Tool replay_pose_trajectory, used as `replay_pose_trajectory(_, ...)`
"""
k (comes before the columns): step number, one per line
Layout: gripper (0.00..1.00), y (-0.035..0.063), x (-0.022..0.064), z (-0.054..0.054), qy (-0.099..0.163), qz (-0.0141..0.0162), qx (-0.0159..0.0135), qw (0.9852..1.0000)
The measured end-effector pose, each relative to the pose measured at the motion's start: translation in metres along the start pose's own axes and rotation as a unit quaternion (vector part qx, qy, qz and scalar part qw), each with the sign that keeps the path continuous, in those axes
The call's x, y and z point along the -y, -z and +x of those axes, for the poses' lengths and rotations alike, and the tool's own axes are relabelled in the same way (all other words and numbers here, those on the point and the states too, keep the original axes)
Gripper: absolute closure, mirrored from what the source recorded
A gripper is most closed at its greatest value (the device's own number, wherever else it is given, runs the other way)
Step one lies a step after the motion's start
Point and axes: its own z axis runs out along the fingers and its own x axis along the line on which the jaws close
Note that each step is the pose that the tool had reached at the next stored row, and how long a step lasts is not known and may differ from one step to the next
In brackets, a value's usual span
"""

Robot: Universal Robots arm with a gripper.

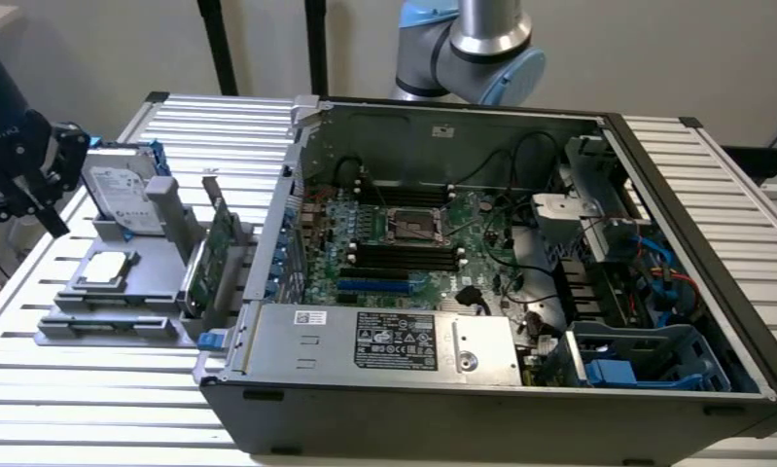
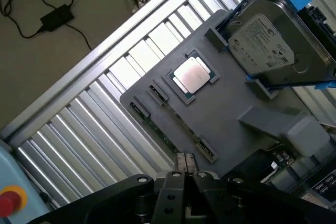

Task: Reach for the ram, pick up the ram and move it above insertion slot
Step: 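Pick up the ram and move it above insertion slot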

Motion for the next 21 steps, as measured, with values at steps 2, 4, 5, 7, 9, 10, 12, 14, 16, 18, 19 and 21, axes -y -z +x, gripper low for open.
replay_pose_trajectory(2,0.89,-0.0001,0.0000,0.0000,0.018,0.0014,0.0010,0.9998)
replay_pose_trajectory(4,0.89,0.0000,0.0000,0.0000,0.037,0.0029,0.0020,0.9993)
replay_pose_trajectory(5,0.89,0.0000,0.0000,0.0000,0.046,0.0036,0.0025,0.9989)
replay_pose_trajectory(7,0.89,-0.0001,0.0000,0.0000,0.064,0.0049,0.0034,0.9979)
replay_pose_trajectory(9,0.89,0.0000,0.0000,0.0000,0.082,0.0063,0.0043,0.9966)
replay_pose_trajectory(10,0.89,0.0000,0.0000,0.0000,0.091,0.0070,0.0048,0.9958)
replay_pose_trajectory(12,0.89,-0.0001,0.0000,0.0000,0.110,0.0084,0.0058,0.9939)
replay_pose_trajectory(14,0.89,-0.0001,0.0000,0.0000,0.128,0.0097,0.0067,0.9918)
replay_pose_trajectory(16,0.89,0.0000,0.0000,0.0000,0.145,0.0111,0.0076,0.9893)
replay_pose_trajectory(18,0.89,0.0000,0.0000,0.0000,0.163,0.0124,0.0085,0.9865)
replay_pose_trajectory(19,0.89,-0.0001,0.0000,0.0000,0.173,0.0132,0.0090,0.9848)
replay_pose_trajectory(21,0.89,-0.0004,0.0000,0.0000,0.191,0.0138,0.0095,0.9815)
